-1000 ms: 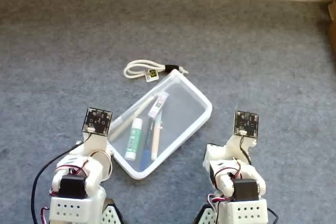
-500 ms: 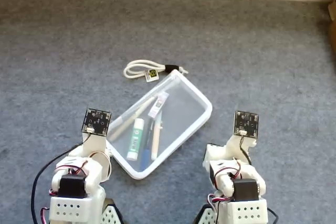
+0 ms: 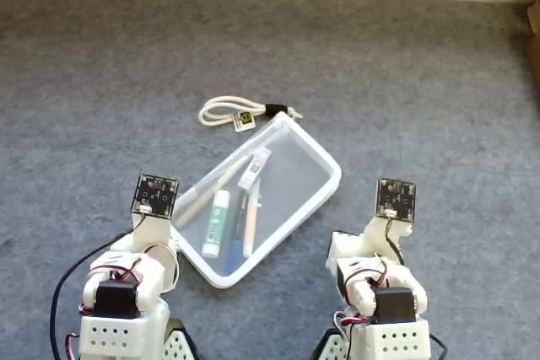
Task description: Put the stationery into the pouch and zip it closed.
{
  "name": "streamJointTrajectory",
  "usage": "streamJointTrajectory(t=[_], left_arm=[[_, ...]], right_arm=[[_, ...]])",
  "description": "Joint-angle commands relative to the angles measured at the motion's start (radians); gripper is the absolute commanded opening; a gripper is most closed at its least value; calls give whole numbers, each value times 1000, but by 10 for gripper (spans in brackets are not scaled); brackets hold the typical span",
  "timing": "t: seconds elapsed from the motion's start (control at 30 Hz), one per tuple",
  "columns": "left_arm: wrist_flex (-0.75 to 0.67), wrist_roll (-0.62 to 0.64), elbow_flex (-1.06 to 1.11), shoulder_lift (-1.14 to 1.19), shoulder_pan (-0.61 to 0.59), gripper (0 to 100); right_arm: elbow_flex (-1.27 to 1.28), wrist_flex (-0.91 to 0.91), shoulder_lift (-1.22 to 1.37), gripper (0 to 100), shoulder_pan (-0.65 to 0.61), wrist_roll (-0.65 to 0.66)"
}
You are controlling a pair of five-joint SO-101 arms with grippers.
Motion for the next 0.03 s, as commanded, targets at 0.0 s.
streamJointTrajectory(t=[0.0], left_arm=[[8, -6, 22, -5, -7, 7]], right_arm=[[145, 13, -13, 12, 12, -5]])
